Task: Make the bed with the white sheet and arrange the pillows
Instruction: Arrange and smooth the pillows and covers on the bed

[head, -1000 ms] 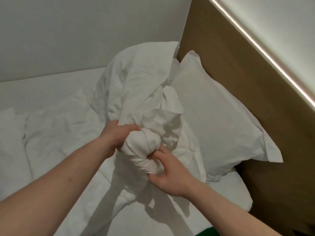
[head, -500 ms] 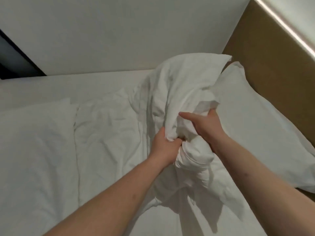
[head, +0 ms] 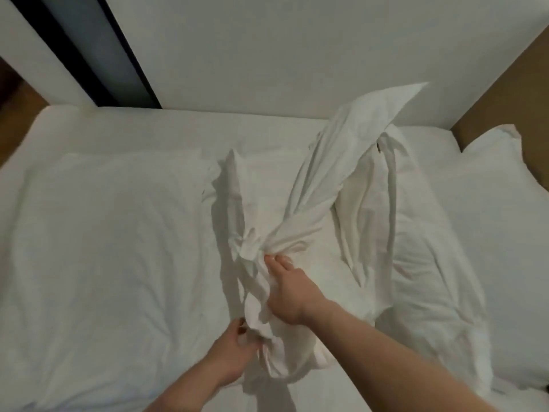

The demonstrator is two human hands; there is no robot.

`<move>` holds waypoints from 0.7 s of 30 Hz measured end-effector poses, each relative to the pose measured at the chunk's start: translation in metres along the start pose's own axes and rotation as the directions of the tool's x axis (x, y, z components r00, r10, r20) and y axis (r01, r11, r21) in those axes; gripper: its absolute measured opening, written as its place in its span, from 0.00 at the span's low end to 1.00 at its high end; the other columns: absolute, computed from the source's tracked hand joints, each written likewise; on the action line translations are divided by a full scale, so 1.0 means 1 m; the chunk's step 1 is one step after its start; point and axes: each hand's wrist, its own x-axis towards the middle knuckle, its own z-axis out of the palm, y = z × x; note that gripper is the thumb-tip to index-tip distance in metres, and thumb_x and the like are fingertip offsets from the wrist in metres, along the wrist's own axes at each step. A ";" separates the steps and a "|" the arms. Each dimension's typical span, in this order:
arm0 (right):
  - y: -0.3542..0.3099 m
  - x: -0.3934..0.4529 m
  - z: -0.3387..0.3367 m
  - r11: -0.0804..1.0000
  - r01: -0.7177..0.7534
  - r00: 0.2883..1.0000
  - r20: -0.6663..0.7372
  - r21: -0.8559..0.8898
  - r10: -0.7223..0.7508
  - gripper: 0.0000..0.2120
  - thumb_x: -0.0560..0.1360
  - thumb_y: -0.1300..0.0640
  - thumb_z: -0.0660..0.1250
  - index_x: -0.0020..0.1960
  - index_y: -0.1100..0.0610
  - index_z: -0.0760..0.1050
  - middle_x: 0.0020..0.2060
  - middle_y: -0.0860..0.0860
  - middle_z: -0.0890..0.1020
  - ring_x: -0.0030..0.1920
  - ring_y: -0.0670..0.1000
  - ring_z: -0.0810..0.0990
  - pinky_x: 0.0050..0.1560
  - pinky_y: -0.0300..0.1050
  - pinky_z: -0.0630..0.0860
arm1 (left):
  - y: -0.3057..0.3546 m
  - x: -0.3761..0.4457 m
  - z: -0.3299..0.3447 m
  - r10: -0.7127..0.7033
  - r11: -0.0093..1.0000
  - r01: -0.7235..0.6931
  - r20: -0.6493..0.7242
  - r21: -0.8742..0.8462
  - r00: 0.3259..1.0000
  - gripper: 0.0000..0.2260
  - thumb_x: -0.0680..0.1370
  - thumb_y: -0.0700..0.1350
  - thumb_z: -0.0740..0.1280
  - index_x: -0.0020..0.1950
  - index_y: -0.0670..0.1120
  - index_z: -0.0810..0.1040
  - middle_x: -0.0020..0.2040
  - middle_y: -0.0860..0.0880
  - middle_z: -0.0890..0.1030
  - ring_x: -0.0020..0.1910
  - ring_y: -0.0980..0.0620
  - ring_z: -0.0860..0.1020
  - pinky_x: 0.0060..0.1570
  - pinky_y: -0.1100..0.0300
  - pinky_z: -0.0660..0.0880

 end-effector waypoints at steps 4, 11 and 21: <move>0.038 -0.020 0.031 0.994 -0.002 0.999 -0.035 0.106 0.006 0.36 0.76 0.51 0.69 0.82 0.45 0.60 0.82 0.46 0.59 0.80 0.47 0.59 0.77 0.38 0.56 | -0.049 0.015 -0.026 -0.071 0.991 0.078 -0.062 0.112 0.996 0.28 0.76 0.51 0.71 0.75 0.53 0.68 0.69 0.53 0.75 0.63 0.52 0.77 0.64 0.56 0.73; 0.085 -0.082 -0.005 0.985 -0.014 0.731 -0.670 0.174 0.129 0.28 0.72 0.60 0.76 0.70 0.48 0.74 0.70 0.45 0.72 0.71 0.49 0.72 0.72 0.46 0.67 | -0.012 0.031 -0.038 0.163 0.985 -0.150 -0.195 0.081 0.967 0.39 0.65 0.64 0.75 0.73 0.54 0.68 0.69 0.55 0.73 0.63 0.54 0.76 0.65 0.52 0.74; 0.167 -0.062 -0.055 0.873 -0.401 0.673 -0.557 0.278 0.486 0.42 0.68 0.41 0.78 0.75 0.54 0.67 0.66 0.56 0.75 0.68 0.60 0.72 0.71 0.56 0.69 | 0.106 0.043 0.019 0.294 0.954 -0.282 -0.140 0.100 0.945 0.07 0.78 0.49 0.66 0.54 0.52 0.80 0.50 0.52 0.85 0.51 0.48 0.82 0.53 0.52 0.79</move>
